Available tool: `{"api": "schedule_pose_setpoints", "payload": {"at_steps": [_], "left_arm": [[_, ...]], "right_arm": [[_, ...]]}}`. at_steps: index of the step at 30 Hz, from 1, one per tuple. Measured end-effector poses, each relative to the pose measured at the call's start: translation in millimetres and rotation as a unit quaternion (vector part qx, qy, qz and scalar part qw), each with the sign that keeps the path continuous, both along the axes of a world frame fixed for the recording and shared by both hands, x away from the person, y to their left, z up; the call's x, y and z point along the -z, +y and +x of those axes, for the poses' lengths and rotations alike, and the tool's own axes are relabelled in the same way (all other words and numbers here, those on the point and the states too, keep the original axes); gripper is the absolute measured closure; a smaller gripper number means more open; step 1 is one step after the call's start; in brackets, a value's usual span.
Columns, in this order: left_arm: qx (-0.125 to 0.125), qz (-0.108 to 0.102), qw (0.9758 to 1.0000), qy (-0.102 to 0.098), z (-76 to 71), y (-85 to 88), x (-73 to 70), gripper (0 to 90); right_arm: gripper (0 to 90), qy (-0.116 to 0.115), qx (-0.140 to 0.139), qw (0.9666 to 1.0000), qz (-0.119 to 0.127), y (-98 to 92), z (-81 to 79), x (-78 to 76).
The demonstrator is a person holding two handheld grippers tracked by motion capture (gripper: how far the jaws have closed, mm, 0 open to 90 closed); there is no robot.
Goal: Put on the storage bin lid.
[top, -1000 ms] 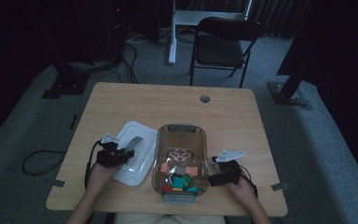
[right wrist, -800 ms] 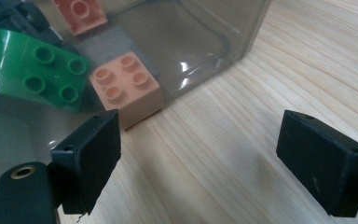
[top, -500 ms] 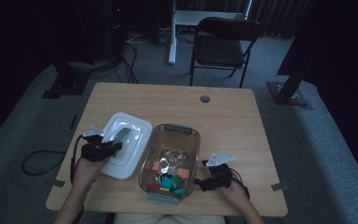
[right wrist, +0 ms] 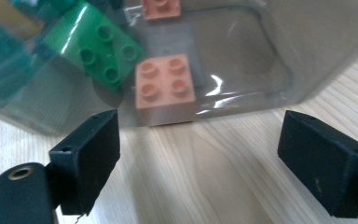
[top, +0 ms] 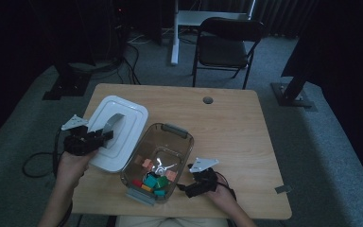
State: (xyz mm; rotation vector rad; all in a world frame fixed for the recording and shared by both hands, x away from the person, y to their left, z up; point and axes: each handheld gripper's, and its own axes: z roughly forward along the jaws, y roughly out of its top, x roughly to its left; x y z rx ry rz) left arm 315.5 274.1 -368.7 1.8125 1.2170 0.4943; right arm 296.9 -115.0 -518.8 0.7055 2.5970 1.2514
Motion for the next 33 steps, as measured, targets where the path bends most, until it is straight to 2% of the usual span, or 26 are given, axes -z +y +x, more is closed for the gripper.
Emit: {"api": "schedule_pose_setpoints", "payload": {"at_steps": [1,3,6,9,13,18,23,24,28,29,33], "left_arm": [[-0.001,-0.002,1.0,-0.004,-0.2,3.0,-3.7,68.3],[-0.003,-0.018,0.9998,-0.007,-0.6,11.8,-11.1,68.3],[0.005,-0.026,0.9996,-0.004,-1.0,15.4,-16.3,68.3],[0.023,-0.025,0.9994,0.003,-1.1,7.2,-13.6,68.3],[0.054,-0.033,0.9979,0.015,-1.0,-4.7,-7.3,68.3],[0.086,-0.04,0.9949,0.033,2.1,-19.4,0.1,68.3],[0.106,-0.041,0.9928,0.039,2.2,-29.5,0.6,68.3],[0.108,-0.037,0.9926,0.04,2.4,-31.7,1.5,68.3],[0.113,-0.041,0.9917,0.046,2.9,-33.0,4.1,68.3],[0.113,-0.048,0.9912,0.049,3.0,-32.7,5.9,68.3],[0.111,-0.052,0.9912,0.05,1.9,-34.2,7.2,68.3]], "right_arm": [[12.2,-0.001,-0.001,1.0,-0.002,4.6,0.5,-0.2],[12.2,-0.002,-0.005,1.0,0.0,10.5,1.1,-0.2],[12.2,0.006,-0.013,0.9998,0.011,18.4,2.4,-0.7],[12.0,0.002,-0.014,0.9999,0.01,30.4,4.5,-1.8],[11.8,-0.014,-0.015,0.9997,0.009,48.1,8.2,-2.7],[11.8,-0.007,-0.011,0.9998,0.015,62.2,17.6,-3.0],[11.8,-0.019,-0.005,0.9998,0.002,75.7,22.6,-1.8],[11.8,-0.016,-0.003,0.9999,0.0,77.4,24.2,-1.3],[10.7,-0.01,0.003,0.9999,0.001,80.5,29.8,0.2],[10.7,-0.01,0.006,0.9999,0.0,81.4,31.1,0.5],[10.8,-0.016,0.019,0.9997,-0.008,83.6,35.1,1.4]]}}
